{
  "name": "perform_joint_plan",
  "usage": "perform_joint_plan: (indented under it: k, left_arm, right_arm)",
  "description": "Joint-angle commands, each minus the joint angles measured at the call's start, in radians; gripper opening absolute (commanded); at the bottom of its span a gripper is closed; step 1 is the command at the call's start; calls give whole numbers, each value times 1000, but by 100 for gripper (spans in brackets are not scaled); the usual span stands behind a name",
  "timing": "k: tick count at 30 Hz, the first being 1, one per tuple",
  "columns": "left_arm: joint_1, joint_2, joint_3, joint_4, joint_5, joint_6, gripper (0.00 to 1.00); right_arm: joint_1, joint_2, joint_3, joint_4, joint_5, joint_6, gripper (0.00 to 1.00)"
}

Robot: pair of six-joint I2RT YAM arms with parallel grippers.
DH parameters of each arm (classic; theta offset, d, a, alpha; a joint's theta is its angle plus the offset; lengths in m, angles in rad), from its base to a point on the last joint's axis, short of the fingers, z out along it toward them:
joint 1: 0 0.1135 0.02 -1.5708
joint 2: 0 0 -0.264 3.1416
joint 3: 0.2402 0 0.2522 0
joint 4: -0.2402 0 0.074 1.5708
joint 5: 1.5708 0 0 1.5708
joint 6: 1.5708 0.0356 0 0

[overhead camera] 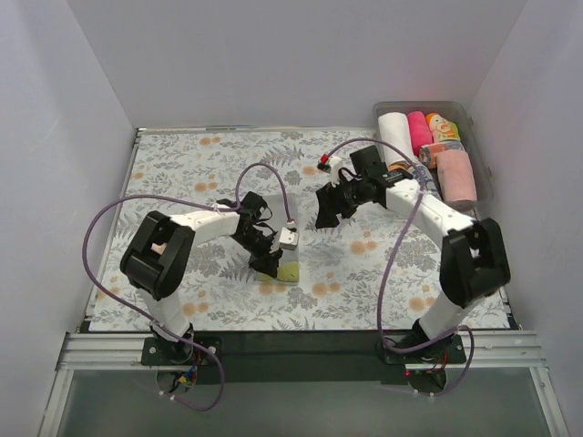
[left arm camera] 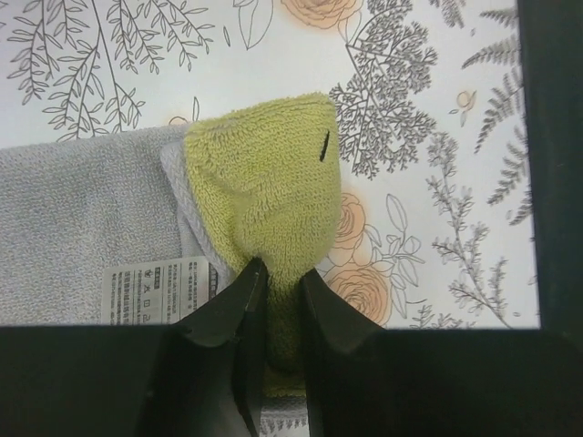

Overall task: Roll the towels
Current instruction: Roll the towel

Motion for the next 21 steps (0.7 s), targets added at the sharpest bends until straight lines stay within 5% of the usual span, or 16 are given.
perform_joint_plan:
  k: [1,6,10,13,21]
  left_arm:
    - [16,143,6,-210,7,-20,5]
    - [51,223,62,-206,-6,-73,5]
    - [51,283,86,-207,-7,-90,5]
    - [54,337,124,-215,-13,-100,5]
    - [70,424,172,-220,8,-129,6]
  right_arm:
    - [19,-177,-48,87,112,-59,68]
    - [19,-336,-58,158,202,-46,98]
    - [18,-356,-21,112,298,-29,98]
    - [18,-369,-24,-2,102,-223,99]
    - [257,-369,-176,-43,183,-414,91]
